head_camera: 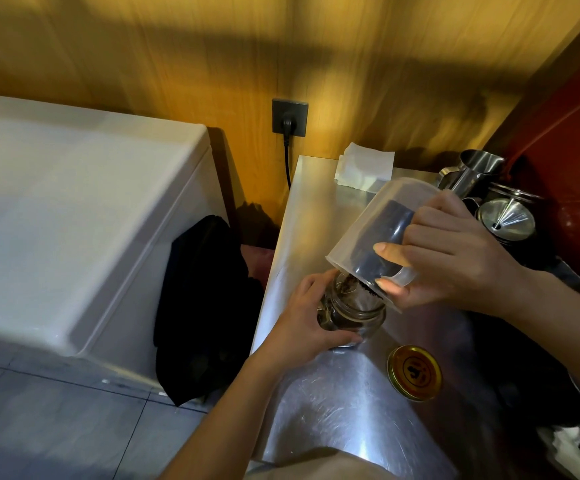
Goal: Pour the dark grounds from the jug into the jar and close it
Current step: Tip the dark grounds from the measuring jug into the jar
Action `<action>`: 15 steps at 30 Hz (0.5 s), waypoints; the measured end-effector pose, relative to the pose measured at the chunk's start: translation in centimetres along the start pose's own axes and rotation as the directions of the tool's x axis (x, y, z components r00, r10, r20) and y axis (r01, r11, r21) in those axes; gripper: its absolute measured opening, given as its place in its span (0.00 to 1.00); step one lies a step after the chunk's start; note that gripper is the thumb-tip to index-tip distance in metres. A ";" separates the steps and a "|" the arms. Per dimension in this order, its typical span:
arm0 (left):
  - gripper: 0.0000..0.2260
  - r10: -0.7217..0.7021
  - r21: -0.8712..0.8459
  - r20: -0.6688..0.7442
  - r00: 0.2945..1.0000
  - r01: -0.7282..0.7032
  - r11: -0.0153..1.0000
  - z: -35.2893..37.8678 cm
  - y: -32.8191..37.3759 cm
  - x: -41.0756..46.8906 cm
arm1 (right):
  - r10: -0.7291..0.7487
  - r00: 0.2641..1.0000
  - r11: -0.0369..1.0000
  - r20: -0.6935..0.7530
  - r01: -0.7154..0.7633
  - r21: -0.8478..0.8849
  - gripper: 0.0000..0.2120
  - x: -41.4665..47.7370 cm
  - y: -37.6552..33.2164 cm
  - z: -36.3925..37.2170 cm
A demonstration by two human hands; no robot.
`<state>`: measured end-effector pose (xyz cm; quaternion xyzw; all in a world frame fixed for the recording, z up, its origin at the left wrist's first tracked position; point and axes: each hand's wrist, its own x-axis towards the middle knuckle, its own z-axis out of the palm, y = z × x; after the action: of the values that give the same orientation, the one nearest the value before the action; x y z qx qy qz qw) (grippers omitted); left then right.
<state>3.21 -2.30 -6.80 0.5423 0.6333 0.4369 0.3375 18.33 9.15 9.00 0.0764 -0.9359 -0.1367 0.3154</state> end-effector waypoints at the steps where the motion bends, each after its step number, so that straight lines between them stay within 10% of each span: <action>1: 0.37 0.001 0.001 -0.001 1.000 -0.001 1.000 0.0 0.0 0.0 | -0.005 1.000 1.000 0.001 0.005 -0.003 0.12 0.0 0.0 0.0; 15: 0.39 -0.015 0.007 0.008 1.000 0.015 1.000 0.0 0.3 -0.1 | -0.020 1.000 1.000 0.016 0.019 0.018 0.12 0.0 0.1 -0.1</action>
<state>3.33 -2.43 -6.47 0.5405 0.6373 0.4303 0.3414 18.34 9.19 9.07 0.0872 -0.9389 -0.1320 0.3056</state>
